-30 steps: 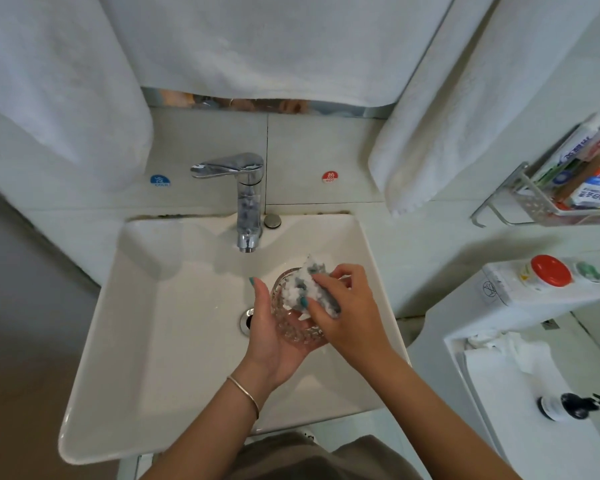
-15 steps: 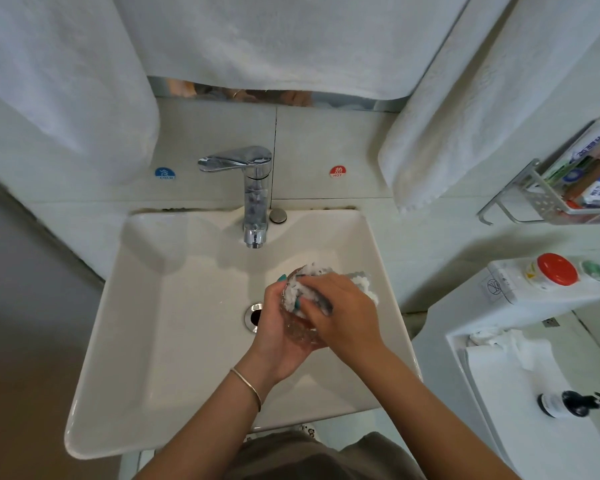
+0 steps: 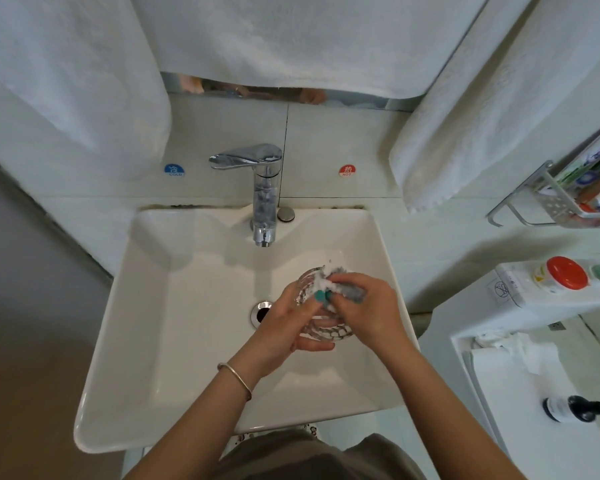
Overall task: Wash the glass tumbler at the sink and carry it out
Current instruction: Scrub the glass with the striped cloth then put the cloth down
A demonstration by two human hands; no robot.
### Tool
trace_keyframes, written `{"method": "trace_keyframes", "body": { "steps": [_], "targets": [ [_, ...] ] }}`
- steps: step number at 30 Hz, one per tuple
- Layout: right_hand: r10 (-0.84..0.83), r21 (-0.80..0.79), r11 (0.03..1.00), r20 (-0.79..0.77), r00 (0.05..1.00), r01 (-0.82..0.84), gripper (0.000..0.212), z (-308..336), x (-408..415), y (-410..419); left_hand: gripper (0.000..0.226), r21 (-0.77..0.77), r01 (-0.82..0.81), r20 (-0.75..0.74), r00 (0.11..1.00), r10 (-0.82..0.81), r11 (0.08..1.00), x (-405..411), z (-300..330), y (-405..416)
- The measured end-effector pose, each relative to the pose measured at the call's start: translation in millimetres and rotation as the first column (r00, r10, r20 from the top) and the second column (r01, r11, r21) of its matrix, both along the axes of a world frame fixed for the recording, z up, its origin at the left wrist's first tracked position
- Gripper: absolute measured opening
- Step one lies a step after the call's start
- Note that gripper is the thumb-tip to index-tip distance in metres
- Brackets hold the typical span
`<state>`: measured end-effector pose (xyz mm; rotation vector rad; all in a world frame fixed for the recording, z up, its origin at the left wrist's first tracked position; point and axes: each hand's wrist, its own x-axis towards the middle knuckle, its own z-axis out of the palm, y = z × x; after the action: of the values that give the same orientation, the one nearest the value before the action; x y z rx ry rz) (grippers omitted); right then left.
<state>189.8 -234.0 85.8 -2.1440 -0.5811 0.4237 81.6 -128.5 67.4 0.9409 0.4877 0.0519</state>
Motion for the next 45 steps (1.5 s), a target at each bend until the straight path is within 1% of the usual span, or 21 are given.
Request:
{"method": "trace_keyframes", "body": {
  "steps": [3,5,8,12,14,16,18,19,21,22,24,26,28,30,33,35,38,39,41,43,45],
  "targets": [
    [0.063,0.02,0.998,-0.088,0.994,-0.061,0.025,7,10,-7,0.084,0.272,0.082,0.016,0.996,-0.09,0.959,-6,1,2],
    [0.115,-0.002,0.993,-0.089,0.989,-0.116,0.026,12,15,-9,0.108,0.478,0.132,0.006,0.988,-0.154,0.869,-8,-2,4],
    [0.199,-0.078,0.975,-0.106,0.974,-0.207,0.028,20,20,-9,0.114,0.68,0.153,-0.049,0.985,-0.164,0.717,-9,2,9],
    [0.295,-0.129,0.942,-0.122,0.948,-0.31,0.03,30,19,-4,0.121,0.815,0.163,-0.075,0.981,-0.177,0.557,-9,8,11],
    [0.31,-0.137,0.938,-0.077,0.948,-0.318,0.028,31,18,-1,0.12,0.842,0.144,-0.076,0.986,-0.15,0.52,-10,9,10],
    [0.304,-0.118,0.946,-0.003,0.953,-0.302,0.027,28,15,1,0.118,0.843,0.099,-0.051,0.993,-0.106,0.528,-11,9,10],
    [0.328,-0.112,0.943,0.164,0.93,-0.313,0.026,23,12,1,0.117,0.844,0.028,-0.002,0.999,-0.049,0.535,-13,9,8],
    [0.344,-0.132,0.938,0.277,0.897,-0.32,0.025,22,10,1,0.116,0.844,-0.004,0.016,1.0,-0.018,0.537,-13,9,7],
    [0.366,-0.199,0.931,0.495,0.788,-0.307,0.022,21,4,4,0.115,0.837,-0.048,0.038,0.999,0.029,0.545,-13,10,4],
    [0.382,-0.227,0.924,0.554,0.74,-0.307,0.024,21,0,6,0.114,0.832,-0.062,0.048,0.998,0.041,0.551,-12,9,3],
    [0.475,-0.307,0.88,0.578,0.664,-0.362,0.032,23,-3,10,0.11,0.824,-0.08,0.058,0.997,0.058,0.56,-13,8,5],
    [0.613,-0.412,0.79,0.533,0.584,-0.454,0.037,22,-2,9,0.107,0.826,-0.089,0.059,0.996,0.071,0.557,-15,6,9],
    [0.675,-0.472,0.738,0.496,0.546,-0.482,0.04,22,6,2,0.108,0.841,-0.075,0.051,0.997,0.06,0.536,-19,5,10],
    [0.62,-0.467,0.782,0.517,0.591,-0.412,0.037,23,13,-3,0.111,0.856,-0.041,0.027,0.999,0.035,0.516,-22,6,6],
    [0.465,-0.384,0.879,0.56,0.685,-0.283,0.027,21,3,2,0.112,0.86,-0.016,0.013,1.0,0.01,0.511,-19,7,3],
    [0.476,-0.368,0.877,0.567,0.672,-0.31,0.028,17,-12,8,0.109,0.847,-0.018,0.022,1.0,0.0,0.532,-17,9,6],
    [0.603,-0.416,0.797,0.518,0.606,-0.438,0.032,18,-15,3,0.107,0.848,-0.034,0.02,0.999,0.032,0.529,-20,8,15],
    [0.624,-0.441,0.781,0.505,0.597,-0.443,0.034,19,-9,0,0.108,0.86,-0.033,0.018,0.999,0.035,0.509,-22,8,17],
    [0.6,-0.483,0.794,0.529,0.6,-0.368,0.032,20,2,-4,0.111,0.875,-0.015,0.002,1.0,0.028,0.483,-24,7,14],
    [0.492,-0.447,0.855,0.541,0.682,-0.262,0.027,20,1,0,0.111,0.87,0.003,-0.006,1.0,0.005,0.493,-22,8,8],
    [0.402,-0.349,0.906,0.525,0.75,-0.241,0.026,19,-12,9,0.109,0.856,0.005,0.006,1.0,-0.02,0.516,-18,10,4]
  ]
}}
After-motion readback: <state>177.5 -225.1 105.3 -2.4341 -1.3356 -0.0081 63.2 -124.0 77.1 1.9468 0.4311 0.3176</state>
